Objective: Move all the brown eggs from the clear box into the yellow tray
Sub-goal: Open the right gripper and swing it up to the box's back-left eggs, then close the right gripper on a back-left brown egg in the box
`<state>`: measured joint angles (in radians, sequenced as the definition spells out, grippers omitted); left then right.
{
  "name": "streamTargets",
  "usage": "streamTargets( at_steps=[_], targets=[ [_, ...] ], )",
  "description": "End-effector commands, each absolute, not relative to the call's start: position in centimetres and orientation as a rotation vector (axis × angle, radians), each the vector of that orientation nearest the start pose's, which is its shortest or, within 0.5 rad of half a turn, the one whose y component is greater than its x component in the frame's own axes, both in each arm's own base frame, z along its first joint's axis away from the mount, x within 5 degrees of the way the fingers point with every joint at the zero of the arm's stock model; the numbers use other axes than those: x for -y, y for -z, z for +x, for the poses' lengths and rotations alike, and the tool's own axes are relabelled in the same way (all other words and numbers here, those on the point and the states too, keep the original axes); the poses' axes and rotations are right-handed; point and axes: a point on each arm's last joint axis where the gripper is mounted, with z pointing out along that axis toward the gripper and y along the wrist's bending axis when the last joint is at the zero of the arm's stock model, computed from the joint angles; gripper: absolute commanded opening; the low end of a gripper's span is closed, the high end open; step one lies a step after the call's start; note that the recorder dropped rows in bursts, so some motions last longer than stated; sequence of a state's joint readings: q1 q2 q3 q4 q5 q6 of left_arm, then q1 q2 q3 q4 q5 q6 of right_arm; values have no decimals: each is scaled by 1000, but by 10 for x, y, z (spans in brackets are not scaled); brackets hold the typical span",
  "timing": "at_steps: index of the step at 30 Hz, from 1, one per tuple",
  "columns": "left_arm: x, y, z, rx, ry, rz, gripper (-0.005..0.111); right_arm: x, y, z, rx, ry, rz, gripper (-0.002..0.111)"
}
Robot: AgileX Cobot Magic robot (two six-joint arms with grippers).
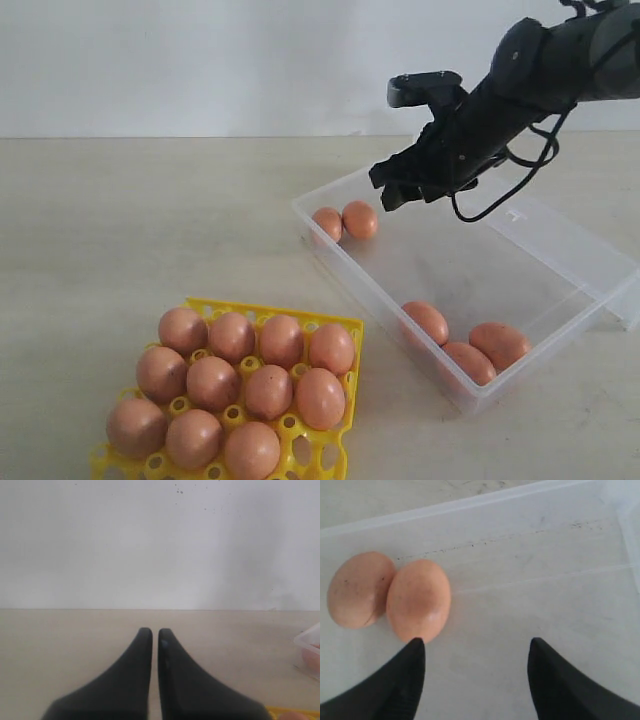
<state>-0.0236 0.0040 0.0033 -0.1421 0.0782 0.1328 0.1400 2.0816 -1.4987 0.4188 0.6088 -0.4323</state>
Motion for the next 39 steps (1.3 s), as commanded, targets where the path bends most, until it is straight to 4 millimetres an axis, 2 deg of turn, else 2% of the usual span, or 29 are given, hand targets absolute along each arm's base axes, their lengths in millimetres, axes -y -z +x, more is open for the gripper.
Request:
streamTargets(
  at_steps=[1, 5, 8, 12, 26, 29, 33, 34, 37, 39],
  targets=[
    [2, -206, 56, -1558, 41, 11, 4, -89, -165, 457, -2557, -394, -327, 53],
    [2, -207, 56, -1556, 41, 11, 4, -97, -162, 466, -2550, -511, -274, 53],
    [2, -207, 56, -1556, 41, 11, 4, -105, -157, 467, -2527, -577, -324, 53],
    [2, -207, 56, -1556, 41, 11, 4, -112, -148, 467, -2533, -575, -369, 53],
    [2, -207, 56, -1556, 41, 11, 4, -113, -120, 468, -2588, -599, -336, 52],
    [2, -207, 56, -1556, 41, 11, 4, -113, -120, 468, -2589, -605, -333, 38],
    [2, -206, 56, -1558, 41, 11, 4, -113, -121, 468, -2588, -600, -339, 4],
    [2, -206, 56, -1558, 41, 11, 4, -112, -123, 468, -2584, -592, -349, 0],
    [2, -206, 56, -1558, 41, 11, 4, -112, -136, 467, -2558, -569, -371, 0],
    [2, -206, 56, -1558, 41, 11, 4, -111, -155, 468, -2509, -553, -362, 0]
  ],
)
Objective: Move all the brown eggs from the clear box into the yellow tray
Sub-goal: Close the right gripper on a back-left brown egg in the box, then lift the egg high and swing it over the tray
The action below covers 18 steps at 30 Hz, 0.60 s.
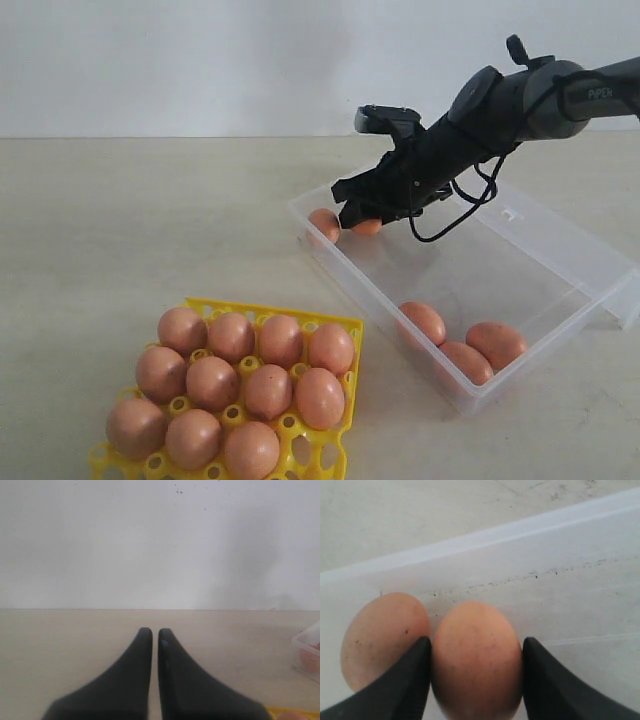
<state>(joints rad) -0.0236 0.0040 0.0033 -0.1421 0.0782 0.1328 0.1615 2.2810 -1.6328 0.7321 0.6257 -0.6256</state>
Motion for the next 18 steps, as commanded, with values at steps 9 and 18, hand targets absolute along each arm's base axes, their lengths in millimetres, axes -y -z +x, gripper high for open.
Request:
streamTargets(
  at_steps=[9, 18],
  targets=[
    [2, -206, 56, -1558, 41, 11, 4, -94, -262, 425, -1979, -60, -376, 0],
    [2, -206, 56, -1558, 41, 11, 4, -76, -269, 342, -1551, 498, -270, 0]
  ],
)
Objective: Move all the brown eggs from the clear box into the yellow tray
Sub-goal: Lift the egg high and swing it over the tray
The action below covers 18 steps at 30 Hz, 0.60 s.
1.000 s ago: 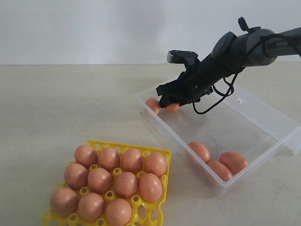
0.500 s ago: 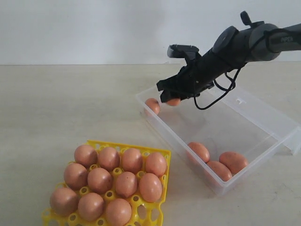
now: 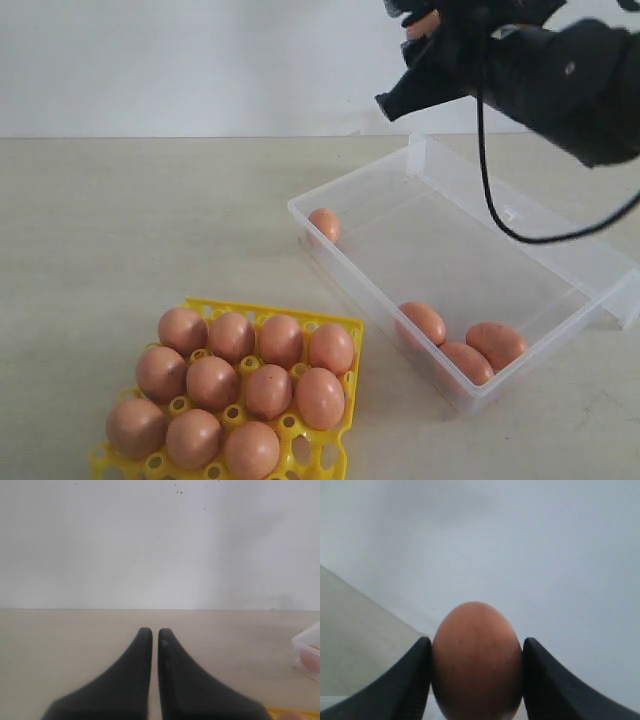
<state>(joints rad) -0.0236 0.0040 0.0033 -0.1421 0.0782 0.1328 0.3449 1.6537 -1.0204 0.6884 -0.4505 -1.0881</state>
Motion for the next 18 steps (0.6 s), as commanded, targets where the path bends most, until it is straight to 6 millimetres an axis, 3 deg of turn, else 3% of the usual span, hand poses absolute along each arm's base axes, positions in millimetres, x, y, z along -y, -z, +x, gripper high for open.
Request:
streamTargets(
  at_steps=[1, 5, 10, 12, 14, 18],
  targets=[
    [2, -206, 56, -1558, 41, 11, 4, -66, -269, 340, -1505, 507, -168, 0],
    [2, -206, 56, -1558, 41, 11, 4, -34, -288, 334, -1240, 358, 235, 0],
    [2, -206, 56, -1558, 41, 11, 4, -19, -315, 331, -971, -244, 501, 0],
    [2, -206, 56, -1558, 41, 11, 4, -25, -325, 330, -932, -462, 405, 0],
    [2, -206, 56, -1558, 41, 11, 4, -41, -335, 325, -967, -547, 99, 0],
    [2, -206, 56, -1558, 41, 11, 4, -88, -306, 314, -1368, -578, -408, 0]
  ],
)
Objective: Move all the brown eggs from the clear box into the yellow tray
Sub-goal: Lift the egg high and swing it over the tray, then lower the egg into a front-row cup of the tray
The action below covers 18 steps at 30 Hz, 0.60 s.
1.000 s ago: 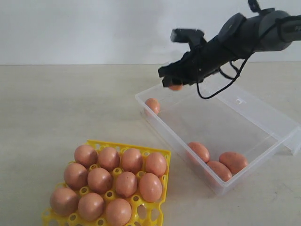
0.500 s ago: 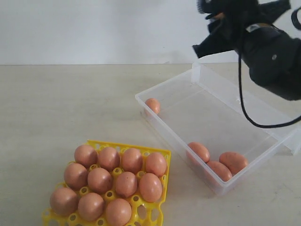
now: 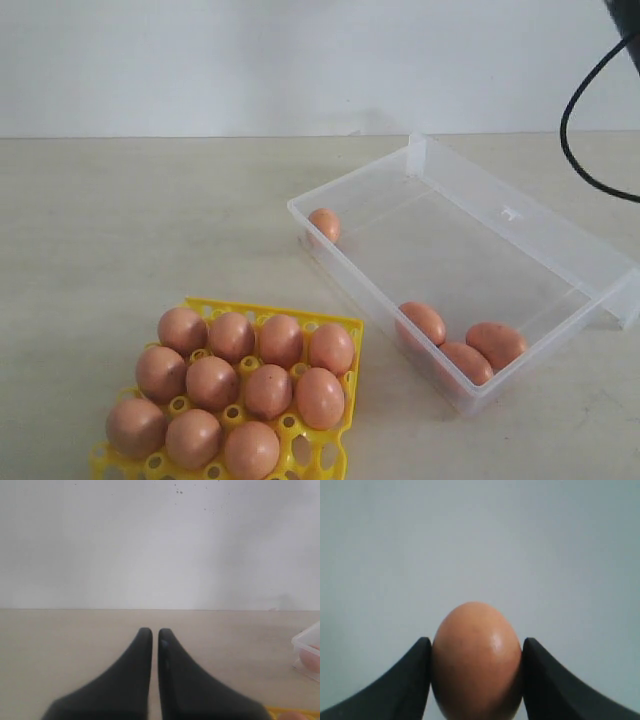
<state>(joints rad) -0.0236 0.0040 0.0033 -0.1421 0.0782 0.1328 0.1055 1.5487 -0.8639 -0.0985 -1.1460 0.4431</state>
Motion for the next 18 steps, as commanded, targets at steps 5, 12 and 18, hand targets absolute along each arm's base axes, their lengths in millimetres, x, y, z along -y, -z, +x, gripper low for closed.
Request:
streamTargets(
  at_steps=[5, 12, 18],
  targets=[
    [2, -206, 56, -1558, 41, 11, 4, -130, -253, 272, -1503, -703, -454, 0],
    [2, -206, 56, -1560, 41, 11, 4, -173, -195, 195, -1650, -815, -609, 0],
    [2, -206, 56, -1558, 41, 11, 4, -193, -179, 164, -1800, -899, -652, 0]
  ],
)
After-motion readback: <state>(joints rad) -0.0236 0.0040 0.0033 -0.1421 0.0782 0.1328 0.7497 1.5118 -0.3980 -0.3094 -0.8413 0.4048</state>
